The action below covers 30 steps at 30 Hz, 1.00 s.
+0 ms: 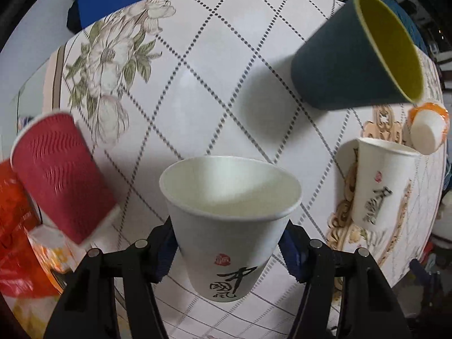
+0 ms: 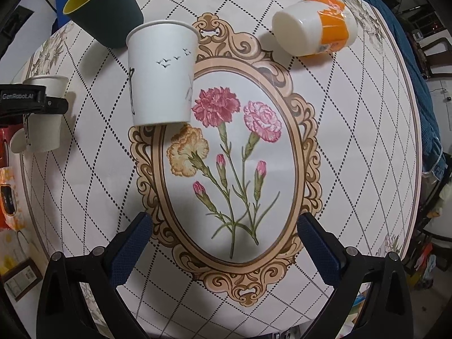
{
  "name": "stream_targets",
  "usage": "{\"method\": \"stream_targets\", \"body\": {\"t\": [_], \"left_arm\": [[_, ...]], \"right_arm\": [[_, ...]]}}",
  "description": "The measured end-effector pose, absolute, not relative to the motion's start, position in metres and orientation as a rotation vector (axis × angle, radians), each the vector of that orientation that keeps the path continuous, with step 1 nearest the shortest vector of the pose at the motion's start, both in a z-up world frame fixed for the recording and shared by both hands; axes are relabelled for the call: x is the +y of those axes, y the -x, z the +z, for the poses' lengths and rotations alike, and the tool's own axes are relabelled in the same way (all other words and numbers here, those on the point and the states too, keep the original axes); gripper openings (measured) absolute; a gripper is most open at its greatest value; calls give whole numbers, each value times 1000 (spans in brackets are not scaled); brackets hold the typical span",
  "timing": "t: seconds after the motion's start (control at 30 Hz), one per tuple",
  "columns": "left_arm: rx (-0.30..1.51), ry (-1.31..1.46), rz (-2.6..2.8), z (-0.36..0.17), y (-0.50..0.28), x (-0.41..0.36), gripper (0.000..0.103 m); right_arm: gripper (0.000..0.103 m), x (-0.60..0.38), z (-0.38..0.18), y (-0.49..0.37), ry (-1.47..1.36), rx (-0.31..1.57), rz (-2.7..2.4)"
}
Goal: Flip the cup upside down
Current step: 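Carry the held calligraphy cup with the left gripper toward the right gripper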
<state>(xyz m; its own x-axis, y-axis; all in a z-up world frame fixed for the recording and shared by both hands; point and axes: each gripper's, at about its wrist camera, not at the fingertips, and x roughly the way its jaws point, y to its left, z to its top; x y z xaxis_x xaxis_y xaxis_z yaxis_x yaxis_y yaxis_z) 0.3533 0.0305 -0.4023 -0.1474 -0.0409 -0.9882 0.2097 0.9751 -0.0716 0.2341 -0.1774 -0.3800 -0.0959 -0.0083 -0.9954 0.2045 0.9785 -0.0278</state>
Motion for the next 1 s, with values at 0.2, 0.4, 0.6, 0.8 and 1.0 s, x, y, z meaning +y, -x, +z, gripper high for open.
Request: {"method": "stream_targets", "body": {"t": [0.2, 0.4, 0.6, 0.8, 1.0], "left_arm": [[1697, -64, -216, -376, -300, 33, 61], [1705, 2, -211, -357, -241, 27, 61], [1716, 72, -199, -344, -177, 28, 61], [1727, 133, -181, -338, -143, 5, 61], [1733, 194, -157, -345, -97, -2, 61]], "right_arm": [[103, -185, -372, -206, -153, 1652, -179], [103, -191, -363, -172, -146, 1641, -175], [103, -201, -359, -141, -123, 1633, -165], [103, -220, -359, -99, -113, 1630, -161], [103, -239, -365, -55, -94, 1639, -148]]}}
